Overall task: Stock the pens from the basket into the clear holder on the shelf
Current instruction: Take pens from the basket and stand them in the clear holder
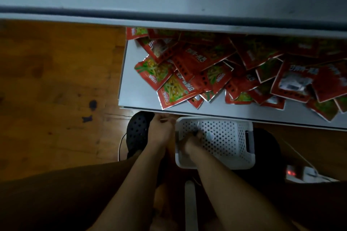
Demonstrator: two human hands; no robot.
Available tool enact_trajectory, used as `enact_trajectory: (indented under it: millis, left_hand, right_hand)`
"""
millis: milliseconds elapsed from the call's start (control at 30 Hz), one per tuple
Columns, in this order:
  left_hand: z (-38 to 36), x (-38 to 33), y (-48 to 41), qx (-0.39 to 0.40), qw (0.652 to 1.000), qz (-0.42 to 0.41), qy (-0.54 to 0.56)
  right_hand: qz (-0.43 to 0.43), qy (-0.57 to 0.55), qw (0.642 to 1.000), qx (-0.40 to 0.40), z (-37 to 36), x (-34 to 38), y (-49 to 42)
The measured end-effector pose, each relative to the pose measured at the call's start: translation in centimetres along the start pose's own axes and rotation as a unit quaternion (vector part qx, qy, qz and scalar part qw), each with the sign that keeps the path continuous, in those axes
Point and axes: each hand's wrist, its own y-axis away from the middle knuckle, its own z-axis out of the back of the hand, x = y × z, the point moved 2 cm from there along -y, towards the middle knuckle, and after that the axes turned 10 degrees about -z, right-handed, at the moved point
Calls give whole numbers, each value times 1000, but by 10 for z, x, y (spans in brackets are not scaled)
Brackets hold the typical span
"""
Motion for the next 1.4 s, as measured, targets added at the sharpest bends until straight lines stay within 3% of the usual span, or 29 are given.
enact_trajectory:
  millis: [67,167,400,600,700,867,967,1033,1133,1200,1300,1400]
  left_hand:
    - [1,-3,5,3,1000,-7,6]
    - [1,-13,16,24,999,-11,32]
    - [5,-53,60,103,991,-81,4]
    - [24,-139,114,85,960,-258,-72]
    - [36,-184,148,67,934,-340,-85]
    - [64,-241,205,51,868,-467,-161]
    - [89,-262,216,-17,839,-523,-152]
    - [101,-268,209,-75,823,-546,-141]
    - [111,-273,192,-131,833,-526,-109]
    - [111,-279,181,-143,846,-506,-84]
    - [104,-287,168,-136,869,-474,-45]
    - [95,-296,157,-128,889,-439,-11]
  right_hand:
    - [-49,-118,992,2,4,5,2]
    - [-97,-288,952,-22,20,-3,8]
    - [43,-398,916,-23,62,-28,74]
    - [310,-358,877,-82,113,-18,172]
    - [399,-371,831,-108,141,-20,224]
    - [475,-322,786,-230,195,-43,317]
    - [497,-321,729,-344,241,-55,365]
    - [513,-344,671,-410,276,-66,391]
    - [525,-374,583,-495,324,-80,411]
    - [518,-382,549,-532,348,-85,411]
    - [501,-396,525,-562,370,-88,399]
    - [493,-398,525,-568,381,-83,386]
